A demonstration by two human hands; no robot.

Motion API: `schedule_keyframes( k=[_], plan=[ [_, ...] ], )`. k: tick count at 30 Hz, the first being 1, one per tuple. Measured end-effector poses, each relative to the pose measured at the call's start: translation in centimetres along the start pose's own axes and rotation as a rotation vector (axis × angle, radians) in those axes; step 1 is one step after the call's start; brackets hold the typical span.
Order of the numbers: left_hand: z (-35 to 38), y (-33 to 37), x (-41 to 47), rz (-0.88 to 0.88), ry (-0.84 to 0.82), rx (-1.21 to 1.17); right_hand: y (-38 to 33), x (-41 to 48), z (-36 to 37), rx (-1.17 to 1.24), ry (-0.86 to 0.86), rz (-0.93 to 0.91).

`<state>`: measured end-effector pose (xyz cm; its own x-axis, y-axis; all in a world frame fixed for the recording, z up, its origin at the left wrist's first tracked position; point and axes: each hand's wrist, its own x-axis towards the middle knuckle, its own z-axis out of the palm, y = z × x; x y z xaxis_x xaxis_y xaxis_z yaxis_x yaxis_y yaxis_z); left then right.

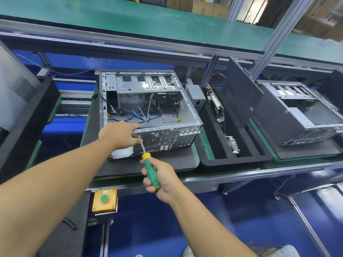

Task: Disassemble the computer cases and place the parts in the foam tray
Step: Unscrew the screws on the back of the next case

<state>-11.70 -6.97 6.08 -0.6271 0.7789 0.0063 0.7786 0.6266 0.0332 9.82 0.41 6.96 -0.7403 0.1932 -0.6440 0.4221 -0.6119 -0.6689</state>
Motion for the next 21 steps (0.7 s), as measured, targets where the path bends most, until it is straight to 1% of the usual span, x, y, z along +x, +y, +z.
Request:
schedule_keyframes(
  k=[2,4,5,7,10,13,15,17,19,21],
  plan=[
    [0.0,0.0,0.0,-0.004,-0.001,-0.006,-0.2,0.0,0.1,0.147,-0.1,0.09],
    [0.0,0.0,0.0,-0.008,-0.008,-0.013,-0.2,0.1,0.1,0.169,-0.157,0.123],
    [0.0,0.0,0.0,-0.008,-0.009,-0.017,-0.2,0.2,0.0,0.154,-0.158,0.119],
    [0.1,-0.1,0.1,-0.007,-0.01,-0.017,-0.1,0.2,0.1,0.074,-0.103,0.074],
    [0.4,-0.3,0.3,-0.016,-0.009,-0.034,0.3,0.5,0.1,-0.167,0.071,-0.075],
    [0.9,-0.5,0.6,-0.015,0.0,-0.04,0.5,0.6,0.4,-0.329,0.155,-0.125],
    [1.1,-0.7,0.8,-0.008,0.01,-0.032,-0.1,0.5,0.5,-0.32,0.13,-0.087],
    [1.3,-0.9,0.8,-0.008,0.017,-0.028,-1.1,0.3,0.6,-0.207,0.038,0.037],
    [1.4,-0.9,0.8,-0.012,0.012,-0.018,-1.8,0.2,0.5,-0.158,-0.06,0.136],
    [1.3,-0.9,0.8,-0.011,0.006,-0.011,-1.8,0.3,0.4,-0.205,-0.063,0.137]
  ],
)
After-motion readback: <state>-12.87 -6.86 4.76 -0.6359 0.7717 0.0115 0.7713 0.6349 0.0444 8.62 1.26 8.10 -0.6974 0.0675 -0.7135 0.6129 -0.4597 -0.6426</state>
